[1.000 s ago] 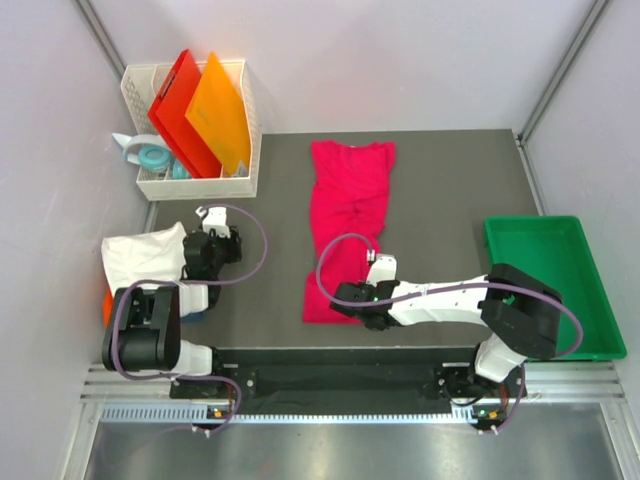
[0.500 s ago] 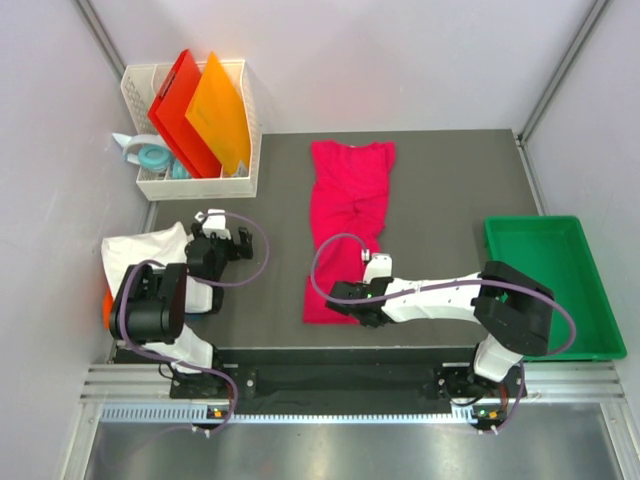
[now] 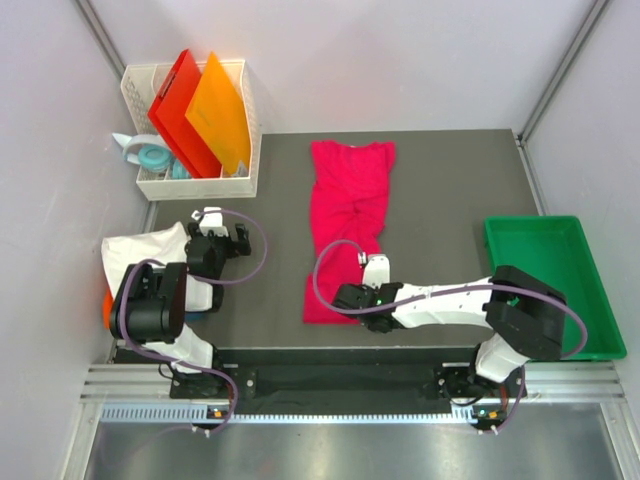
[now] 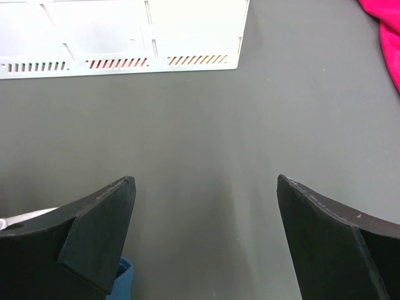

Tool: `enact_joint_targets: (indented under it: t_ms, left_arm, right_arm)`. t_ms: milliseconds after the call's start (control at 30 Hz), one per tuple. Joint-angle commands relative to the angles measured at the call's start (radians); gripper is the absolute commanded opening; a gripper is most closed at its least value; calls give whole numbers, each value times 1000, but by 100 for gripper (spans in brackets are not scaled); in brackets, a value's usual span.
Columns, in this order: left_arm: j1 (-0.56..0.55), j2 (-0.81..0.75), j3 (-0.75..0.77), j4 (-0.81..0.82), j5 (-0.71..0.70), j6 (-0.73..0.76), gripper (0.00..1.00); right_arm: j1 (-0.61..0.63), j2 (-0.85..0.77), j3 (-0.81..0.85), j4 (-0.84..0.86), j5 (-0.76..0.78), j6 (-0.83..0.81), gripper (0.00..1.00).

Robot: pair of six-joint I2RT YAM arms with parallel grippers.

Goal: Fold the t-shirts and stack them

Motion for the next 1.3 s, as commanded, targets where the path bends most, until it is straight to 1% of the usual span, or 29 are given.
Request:
enact_joint_targets:
  t_ms: [0,267,633,667,700,733,767,800,833,867,900,933,967,1000,1033,1067,1100,1133,1200,1233,1267]
  left_arm:
    - [2,5,7,45,-8,-9,99]
    - [2,5,7,47,-8,-9,99]
    - [-2,2,9,50,-16,-8,99]
    - [-10,-7,13,33,-72,-5,99]
    - [-22,-36,31,-26,-132,6,99]
    - [-98,-103,115,-261,-198,15,99]
    - [-125,-125,171,-353,-300,15,99]
    - [-143,-131,224,-443,-321,41,99]
    - [-180,-133,340,-526,-351,46,99]
    - [-205,-131,404,-735,-378,29,99]
    - [-231,-121,461,-812,-449,26,99]
    - [-287,-119,551,-890,-485,-16,99]
    - [-315,-119,577,-1010,-506,-56,99]
    - [-375,-124,597,-1054,-555,-72,99]
    - [-399,-125,625,-1097,-586,-98,99]
    - [-416,-125,642,-1148,-593,-169,99]
    - [-427,-119,665,-1280,-564,-207,99]
    - [-456,-116,696,-1326,-491,-239,99]
    - [-520,-131,688,-1380,-502,-239,99]
    - [-601,-148,661,-1384,-545,-239,99]
    - [-634,-171,644,-1386,-551,-274,99]
  right_arm:
    - [-2,-22,-74,57,-31,-77,0]
    - [-17,-98,-120,67,-37,-175,0]
    - [-30,-157,-141,64,-45,-209,0]
    - [-30,-164,-158,66,-46,-205,0]
    - [-30,-170,-164,64,-45,-203,0]
    - [-31,-177,-170,66,-45,-203,0]
    - [-31,-177,-179,69,-48,-199,0]
    - [-30,-179,-183,72,-51,-197,0]
    - [-30,-177,-186,77,-52,-195,0]
    - [-30,-176,-187,83,-54,-192,0]
    - [-31,-176,-184,83,-54,-192,0]
    - [-31,-176,-186,86,-51,-188,0]
    - [-31,-177,-189,95,-49,-183,0]
    - [-31,-177,-192,103,-51,-182,0]
    - [-31,-177,-193,107,-49,-179,0]
    - [-33,-176,-196,118,-49,-176,0]
    - [-30,-173,-195,123,-49,-174,0]
    - [-31,-165,-195,126,-51,-171,0]
    - [-31,-158,-184,126,-48,-165,0]
    - [-31,-153,-181,123,-48,-162,0]
    - [-31,-151,-172,121,-45,-160,0]
